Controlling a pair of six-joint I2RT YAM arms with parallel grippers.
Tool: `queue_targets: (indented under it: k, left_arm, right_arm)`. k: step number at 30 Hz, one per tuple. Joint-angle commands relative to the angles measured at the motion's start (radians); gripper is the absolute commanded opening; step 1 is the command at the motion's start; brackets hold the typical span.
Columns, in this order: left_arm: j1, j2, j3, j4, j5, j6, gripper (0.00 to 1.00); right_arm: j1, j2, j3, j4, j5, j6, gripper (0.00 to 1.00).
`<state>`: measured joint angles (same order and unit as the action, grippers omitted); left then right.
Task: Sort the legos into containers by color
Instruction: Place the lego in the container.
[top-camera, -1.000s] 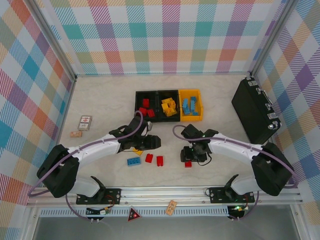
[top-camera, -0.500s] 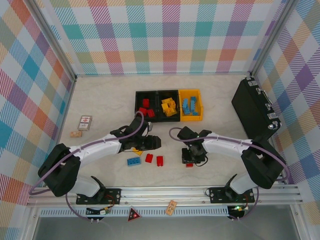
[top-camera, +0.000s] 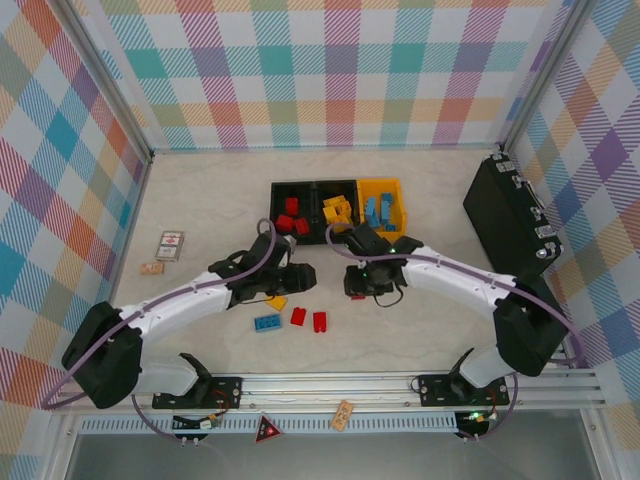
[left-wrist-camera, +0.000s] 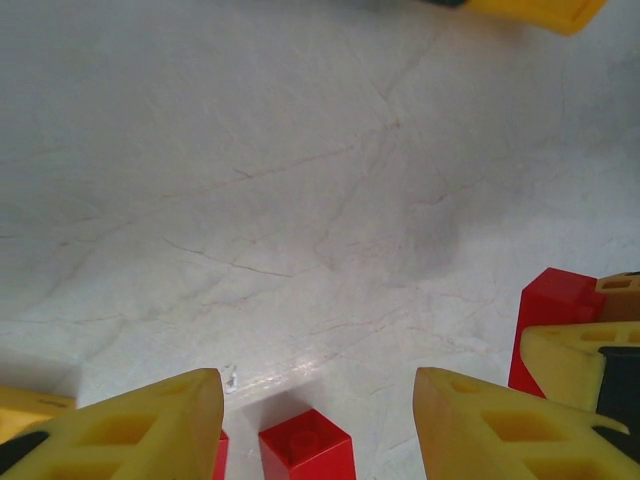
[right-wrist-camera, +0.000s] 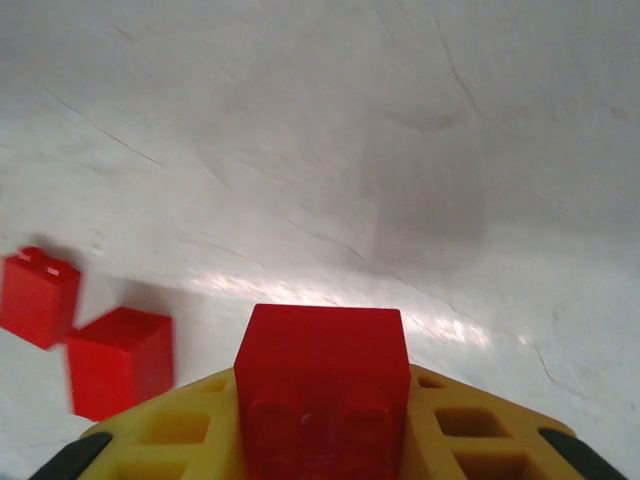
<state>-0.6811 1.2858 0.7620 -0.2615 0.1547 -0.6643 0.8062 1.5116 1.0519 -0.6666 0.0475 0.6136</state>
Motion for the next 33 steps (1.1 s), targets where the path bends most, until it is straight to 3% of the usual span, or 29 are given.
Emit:
queue_targets:
  k: [1,15,33]
  left_arm:
    - [0.044,-0.065,-0.031,-0.075,-0.06,-0.031,0.53]
    - [0.197,-0.216,-0.077,-0.225,-0.145,-0.063,0.53]
    - [0.22,-0.218,-0.052,-0.127,-0.143,-0.07,0.53]
  right_arm:
    - [-0.001,0.066,0.094,0.015,-0.024,-0.072,0.3]
    - [-0.02,0.323,0.472,-0.007,-0.055,-0.177,0.31]
    - [-0.104,0.712,1.051,-0.159,0.007,-0.185,0.31]
